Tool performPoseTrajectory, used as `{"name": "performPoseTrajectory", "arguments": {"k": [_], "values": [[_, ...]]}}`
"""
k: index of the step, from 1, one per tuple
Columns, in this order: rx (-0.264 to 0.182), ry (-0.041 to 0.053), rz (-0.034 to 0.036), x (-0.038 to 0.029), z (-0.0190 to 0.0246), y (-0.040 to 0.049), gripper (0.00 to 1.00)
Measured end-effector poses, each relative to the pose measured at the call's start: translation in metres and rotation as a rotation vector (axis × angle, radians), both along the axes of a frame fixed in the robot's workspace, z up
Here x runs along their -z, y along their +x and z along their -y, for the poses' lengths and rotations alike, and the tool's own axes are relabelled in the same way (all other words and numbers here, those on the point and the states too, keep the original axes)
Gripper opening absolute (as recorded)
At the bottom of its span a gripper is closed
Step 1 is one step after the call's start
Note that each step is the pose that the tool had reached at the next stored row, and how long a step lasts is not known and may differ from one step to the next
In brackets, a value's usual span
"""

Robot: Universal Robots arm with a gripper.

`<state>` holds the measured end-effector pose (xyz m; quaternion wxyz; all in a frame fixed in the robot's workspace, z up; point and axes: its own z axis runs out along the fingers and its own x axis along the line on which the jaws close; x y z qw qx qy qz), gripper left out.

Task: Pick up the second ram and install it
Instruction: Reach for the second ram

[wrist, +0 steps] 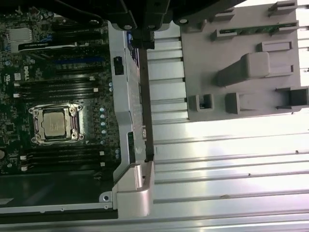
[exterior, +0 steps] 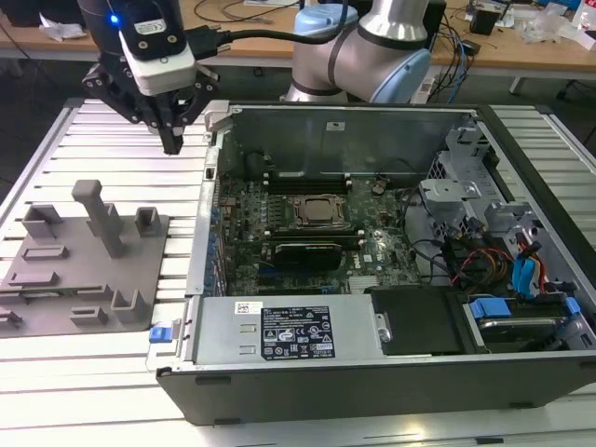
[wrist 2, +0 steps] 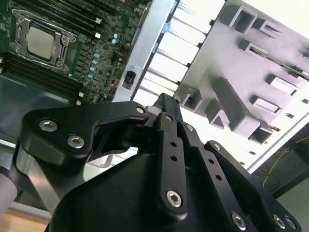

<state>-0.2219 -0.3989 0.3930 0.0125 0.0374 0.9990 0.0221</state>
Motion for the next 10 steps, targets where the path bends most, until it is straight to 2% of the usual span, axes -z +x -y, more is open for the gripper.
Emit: {"name": "performPoseTrajectory", "arguments": {"k": [10], "values": [[0.0, 0.0, 0.0, 0.0, 0.0, -0.0145, 0.11]]}}
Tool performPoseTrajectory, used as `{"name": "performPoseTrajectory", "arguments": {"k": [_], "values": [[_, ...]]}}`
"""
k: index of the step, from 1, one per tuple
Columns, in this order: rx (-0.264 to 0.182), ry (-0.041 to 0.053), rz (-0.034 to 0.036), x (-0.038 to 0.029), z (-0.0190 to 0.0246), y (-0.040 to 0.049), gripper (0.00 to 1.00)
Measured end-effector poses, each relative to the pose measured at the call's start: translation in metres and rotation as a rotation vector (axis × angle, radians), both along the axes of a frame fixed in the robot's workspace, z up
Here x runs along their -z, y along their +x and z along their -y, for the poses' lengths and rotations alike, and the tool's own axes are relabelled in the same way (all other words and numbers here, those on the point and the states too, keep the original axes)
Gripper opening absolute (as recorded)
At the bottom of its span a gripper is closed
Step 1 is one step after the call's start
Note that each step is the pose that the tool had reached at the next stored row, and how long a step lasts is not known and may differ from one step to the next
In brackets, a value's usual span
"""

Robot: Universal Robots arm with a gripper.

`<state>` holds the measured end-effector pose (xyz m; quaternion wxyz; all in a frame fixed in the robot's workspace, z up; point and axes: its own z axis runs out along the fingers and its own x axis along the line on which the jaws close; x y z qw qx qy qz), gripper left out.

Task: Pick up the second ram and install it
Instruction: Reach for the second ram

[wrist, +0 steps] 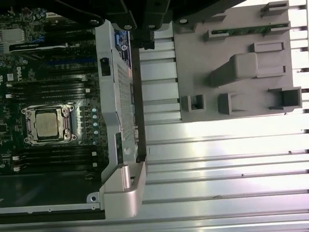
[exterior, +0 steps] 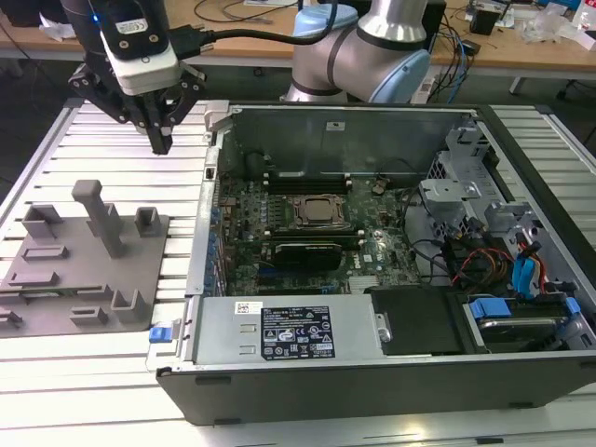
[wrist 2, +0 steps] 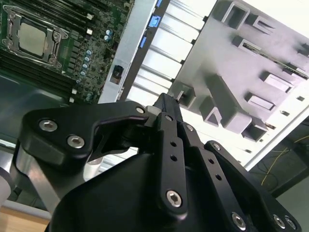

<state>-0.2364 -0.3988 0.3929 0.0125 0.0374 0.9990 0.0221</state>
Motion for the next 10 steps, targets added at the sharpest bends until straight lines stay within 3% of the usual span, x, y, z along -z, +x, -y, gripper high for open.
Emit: {"name": "performPoseTrajectory", "arguments": {"k": [3, 10], "values": [[0.0, 0.0, 0.0, 0.0, 0.0, -0.0089, 0.11], [0.0, 0.0, 0.0, 0.0, 0.0, -0.0169, 0.11]]}}
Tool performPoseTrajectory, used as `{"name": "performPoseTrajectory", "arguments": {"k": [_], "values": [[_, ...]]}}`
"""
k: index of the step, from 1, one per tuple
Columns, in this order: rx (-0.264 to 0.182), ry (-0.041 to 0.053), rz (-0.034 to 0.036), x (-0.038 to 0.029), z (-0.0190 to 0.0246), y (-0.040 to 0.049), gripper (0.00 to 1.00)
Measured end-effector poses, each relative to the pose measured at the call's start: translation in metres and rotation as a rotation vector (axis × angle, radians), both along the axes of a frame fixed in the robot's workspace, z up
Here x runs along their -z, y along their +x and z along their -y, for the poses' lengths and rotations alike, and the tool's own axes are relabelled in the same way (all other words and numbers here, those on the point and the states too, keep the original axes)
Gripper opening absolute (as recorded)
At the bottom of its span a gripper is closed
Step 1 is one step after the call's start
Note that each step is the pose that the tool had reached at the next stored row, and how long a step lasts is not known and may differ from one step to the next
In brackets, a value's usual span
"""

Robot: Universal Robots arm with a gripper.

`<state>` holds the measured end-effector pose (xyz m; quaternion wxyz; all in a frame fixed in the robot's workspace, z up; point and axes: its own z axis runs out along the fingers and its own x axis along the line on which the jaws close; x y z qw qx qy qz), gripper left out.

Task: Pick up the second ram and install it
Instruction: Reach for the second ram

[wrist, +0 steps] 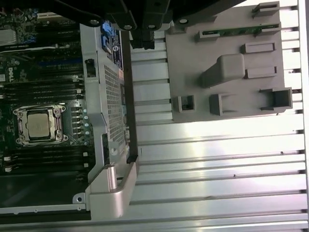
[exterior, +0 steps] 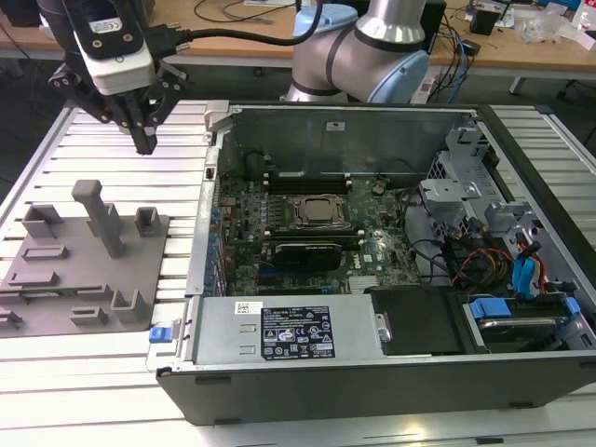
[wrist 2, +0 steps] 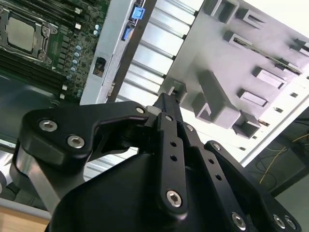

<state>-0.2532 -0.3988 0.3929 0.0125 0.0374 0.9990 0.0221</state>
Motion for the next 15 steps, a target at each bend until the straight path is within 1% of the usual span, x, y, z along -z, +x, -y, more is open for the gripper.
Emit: {"name": "performPoseTrajectory", "arguments": {"k": [3, 4, 9, 10, 15], "values": [[0.0, 0.0, 0.0, 0.0, 0.0, -0.0059, 0.11], [0.0, 0.0, 0.0, 0.0, 0.0, -0.0101, 0.11], [0.0, 0.0, 0.0, 0.0, 0.0, -0.0177, 0.11], [0.0, 0.0, 0.0, 0.0, 0.0, -0.021, 0.11], [0.0, 0.0, 0.0, 0.0002, 0.0, -0.0313, 0.11]]}}
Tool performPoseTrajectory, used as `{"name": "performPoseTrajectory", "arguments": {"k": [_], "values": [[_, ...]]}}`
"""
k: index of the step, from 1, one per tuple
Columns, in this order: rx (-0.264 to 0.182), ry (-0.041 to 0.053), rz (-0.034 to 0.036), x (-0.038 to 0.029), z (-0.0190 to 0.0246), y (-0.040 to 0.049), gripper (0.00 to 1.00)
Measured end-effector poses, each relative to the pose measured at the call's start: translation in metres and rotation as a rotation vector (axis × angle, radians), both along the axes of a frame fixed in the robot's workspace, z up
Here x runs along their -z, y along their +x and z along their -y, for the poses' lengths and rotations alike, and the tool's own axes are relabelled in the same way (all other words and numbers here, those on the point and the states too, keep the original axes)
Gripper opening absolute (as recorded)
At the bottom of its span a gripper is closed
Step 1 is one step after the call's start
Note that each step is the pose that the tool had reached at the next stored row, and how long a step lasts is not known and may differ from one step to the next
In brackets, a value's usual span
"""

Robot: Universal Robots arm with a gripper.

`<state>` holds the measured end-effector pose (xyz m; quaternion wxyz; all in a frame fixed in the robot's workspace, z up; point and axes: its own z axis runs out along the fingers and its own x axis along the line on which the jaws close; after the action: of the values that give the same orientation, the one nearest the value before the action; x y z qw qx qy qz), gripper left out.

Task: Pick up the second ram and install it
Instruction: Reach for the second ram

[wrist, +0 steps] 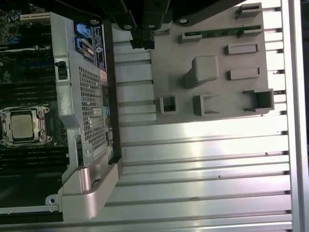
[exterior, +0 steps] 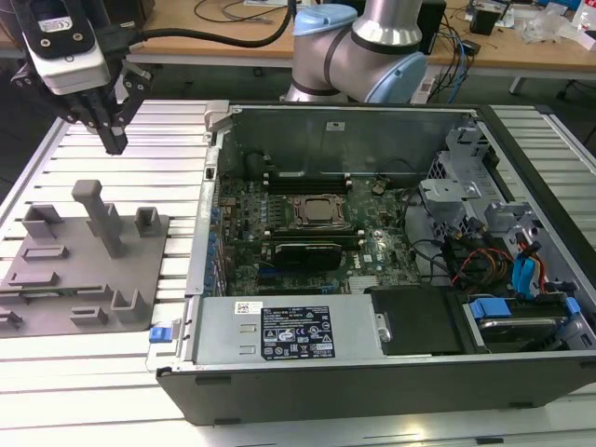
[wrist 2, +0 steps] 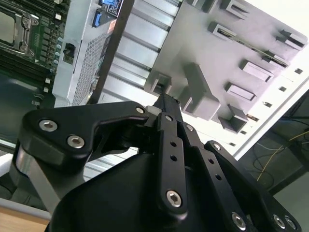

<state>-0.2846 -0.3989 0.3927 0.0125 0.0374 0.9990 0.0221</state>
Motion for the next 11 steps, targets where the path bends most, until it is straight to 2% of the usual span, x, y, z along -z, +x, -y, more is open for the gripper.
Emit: {"name": "performPoseTrajectory", "arguments": {"k": [5, 6, 9, 11], "values": [[0.0, 0.0, 0.0, 0.0001, 0.0, -0.0101, 0.11], [0.0, 0.0, 0.0, 0.0001, 0.0, -0.0138, 0.11], [0.0, -0.0001, 0.0, 0.0003, 0.0, -0.0328, 0.11], [0.0, -0.0001, 0.0, 0.0003, 0.0, -0.0373, 0.11]]}}
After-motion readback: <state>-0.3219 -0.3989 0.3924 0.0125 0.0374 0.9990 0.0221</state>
